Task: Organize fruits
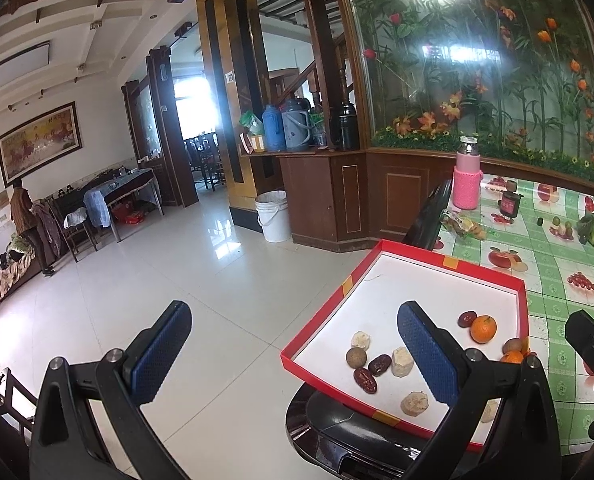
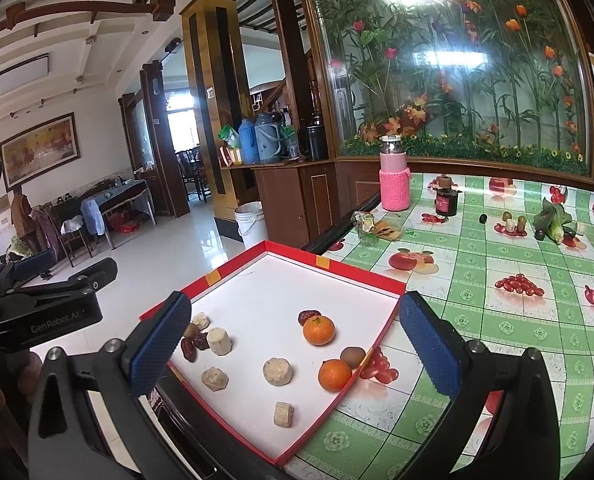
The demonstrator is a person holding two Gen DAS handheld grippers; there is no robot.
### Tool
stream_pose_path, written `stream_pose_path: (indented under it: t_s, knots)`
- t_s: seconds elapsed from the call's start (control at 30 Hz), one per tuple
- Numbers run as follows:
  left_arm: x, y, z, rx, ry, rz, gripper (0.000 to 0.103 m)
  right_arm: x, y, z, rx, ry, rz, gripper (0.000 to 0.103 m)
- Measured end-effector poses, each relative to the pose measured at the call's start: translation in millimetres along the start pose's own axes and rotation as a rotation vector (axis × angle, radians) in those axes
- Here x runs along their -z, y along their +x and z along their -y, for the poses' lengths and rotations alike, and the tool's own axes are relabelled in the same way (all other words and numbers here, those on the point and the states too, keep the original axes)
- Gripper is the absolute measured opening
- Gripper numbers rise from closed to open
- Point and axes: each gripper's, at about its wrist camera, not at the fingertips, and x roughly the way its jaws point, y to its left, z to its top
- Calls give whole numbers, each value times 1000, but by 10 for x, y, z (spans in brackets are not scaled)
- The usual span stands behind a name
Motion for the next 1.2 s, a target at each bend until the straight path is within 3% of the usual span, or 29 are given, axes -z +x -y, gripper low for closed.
stream_pose_path:
  t_s: [1.2]
  knots:
    - [23,15,38,94,13,-29,103,-18,63,-101,11,-27,-10,103]
